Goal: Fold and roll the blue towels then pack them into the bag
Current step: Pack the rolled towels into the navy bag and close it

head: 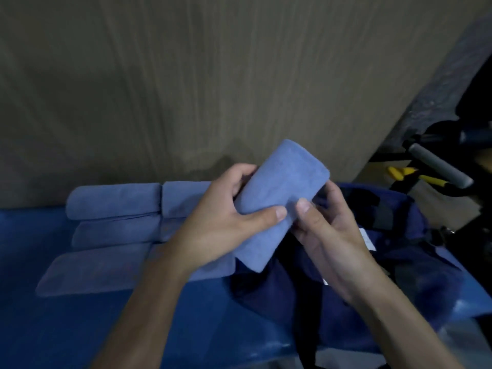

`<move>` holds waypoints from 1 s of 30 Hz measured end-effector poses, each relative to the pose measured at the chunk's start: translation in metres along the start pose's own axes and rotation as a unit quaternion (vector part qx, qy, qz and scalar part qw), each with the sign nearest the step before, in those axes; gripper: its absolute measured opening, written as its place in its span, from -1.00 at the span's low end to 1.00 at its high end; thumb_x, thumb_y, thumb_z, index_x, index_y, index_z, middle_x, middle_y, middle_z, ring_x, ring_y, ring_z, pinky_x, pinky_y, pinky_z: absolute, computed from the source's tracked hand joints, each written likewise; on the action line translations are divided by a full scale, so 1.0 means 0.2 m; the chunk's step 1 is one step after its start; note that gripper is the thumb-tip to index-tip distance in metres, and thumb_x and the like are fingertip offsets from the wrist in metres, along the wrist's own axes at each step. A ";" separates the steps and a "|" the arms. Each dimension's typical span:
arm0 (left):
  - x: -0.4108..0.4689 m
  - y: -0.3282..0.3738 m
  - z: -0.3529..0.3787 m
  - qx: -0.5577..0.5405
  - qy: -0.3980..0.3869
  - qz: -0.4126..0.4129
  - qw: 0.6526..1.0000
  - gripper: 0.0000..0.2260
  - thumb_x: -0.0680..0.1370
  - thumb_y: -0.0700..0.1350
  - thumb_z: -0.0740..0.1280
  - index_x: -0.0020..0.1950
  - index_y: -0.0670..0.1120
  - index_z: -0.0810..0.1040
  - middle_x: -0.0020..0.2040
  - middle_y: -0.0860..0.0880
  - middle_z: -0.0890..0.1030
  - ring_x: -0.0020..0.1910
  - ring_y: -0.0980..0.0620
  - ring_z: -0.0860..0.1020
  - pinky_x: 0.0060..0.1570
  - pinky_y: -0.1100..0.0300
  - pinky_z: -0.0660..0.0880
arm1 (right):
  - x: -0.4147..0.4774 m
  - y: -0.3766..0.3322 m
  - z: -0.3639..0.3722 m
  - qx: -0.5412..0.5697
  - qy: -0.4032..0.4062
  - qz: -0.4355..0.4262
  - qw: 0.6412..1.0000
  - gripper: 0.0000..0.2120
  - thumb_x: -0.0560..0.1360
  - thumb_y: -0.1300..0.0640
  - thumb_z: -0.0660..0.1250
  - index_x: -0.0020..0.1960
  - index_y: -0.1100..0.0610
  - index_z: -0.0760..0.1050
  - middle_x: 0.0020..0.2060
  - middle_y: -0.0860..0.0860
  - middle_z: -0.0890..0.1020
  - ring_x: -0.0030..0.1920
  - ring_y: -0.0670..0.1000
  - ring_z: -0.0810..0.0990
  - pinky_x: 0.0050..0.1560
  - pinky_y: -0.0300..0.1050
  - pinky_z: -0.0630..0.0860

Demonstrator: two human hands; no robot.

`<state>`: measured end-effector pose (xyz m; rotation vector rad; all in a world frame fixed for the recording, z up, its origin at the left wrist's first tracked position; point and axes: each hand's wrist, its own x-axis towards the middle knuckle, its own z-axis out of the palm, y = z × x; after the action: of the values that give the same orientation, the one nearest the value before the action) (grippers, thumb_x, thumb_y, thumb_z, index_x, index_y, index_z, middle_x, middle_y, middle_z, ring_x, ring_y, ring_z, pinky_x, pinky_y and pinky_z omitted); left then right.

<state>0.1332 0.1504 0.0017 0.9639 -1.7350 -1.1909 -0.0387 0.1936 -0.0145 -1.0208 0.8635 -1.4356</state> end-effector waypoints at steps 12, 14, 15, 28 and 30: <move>0.18 -0.13 0.42 0.395 -0.003 0.175 0.902 -0.72 0.48 0.20 0.20 -0.20 0.12 0.65 0.33 0.13 0.45 0.45 0.06 0.28 0.43 -0.01 0.13 | -0.11 -0.13 -0.62 -0.196 0.208 -0.085 0.955 -0.49 0.64 0.09 0.19 0.45 -0.34 0.12 0.21 -0.16 0.58 0.17 -0.13 0.57 0.14 -0.03 0.53; 0.18 -0.19 0.43 0.485 -0.041 0.171 0.857 -0.67 0.50 0.19 0.15 -0.18 0.13 0.69 0.44 0.06 0.40 0.53 -0.02 0.16 0.49 -0.14 -0.06 | -0.13 -0.14 -0.67 -0.237 0.205 -0.071 0.947 -0.54 0.66 0.11 0.15 0.42 -0.35 0.18 -0.06 0.04 0.56 -0.10 -0.04 0.53 -0.04 -0.01 0.45; 0.18 -0.21 0.44 0.518 -0.051 0.161 0.839 -0.68 0.51 0.17 0.17 -0.14 0.13 0.70 0.46 0.04 0.38 0.55 -0.05 0.14 0.48 -0.19 -0.11 | -0.14 -0.13 -0.68 -0.247 0.197 -0.062 0.947 -0.56 0.66 0.13 0.13 0.39 -0.34 0.24 -0.15 0.17 0.47 -0.19 0.02 0.46 -0.11 -0.01 0.40; 0.24 -0.21 0.50 0.560 -0.013 0.061 0.826 -0.20 0.32 -0.01 0.38 0.48 0.07 0.07 0.55 -0.02 0.12 0.51 -0.09 0.09 0.41 -0.18 0.06 | -0.16 -0.14 -0.68 -0.252 0.001 0.129 0.959 -0.71 0.47 0.04 0.41 0.16 -0.15 0.45 0.04 -0.05 0.61 0.02 -0.07 0.64 -0.03 -0.15 0.59; 0.24 -0.21 0.50 0.542 -0.014 0.054 0.838 -0.16 0.35 0.01 0.38 0.50 0.09 -0.04 0.56 0.00 0.03 0.53 -0.06 0.01 0.45 -0.15 -0.01 | -0.17 -0.17 -0.69 -0.256 -0.015 0.140 0.956 -0.65 0.48 0.10 0.44 0.18 -0.18 0.45 0.08 -0.08 0.59 0.06 -0.09 0.62 0.01 -0.14 0.58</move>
<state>0.0296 0.1289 -0.0528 1.4218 -2.4677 -0.0182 -0.1801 0.2252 -0.0375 -1.2369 1.3420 -0.9697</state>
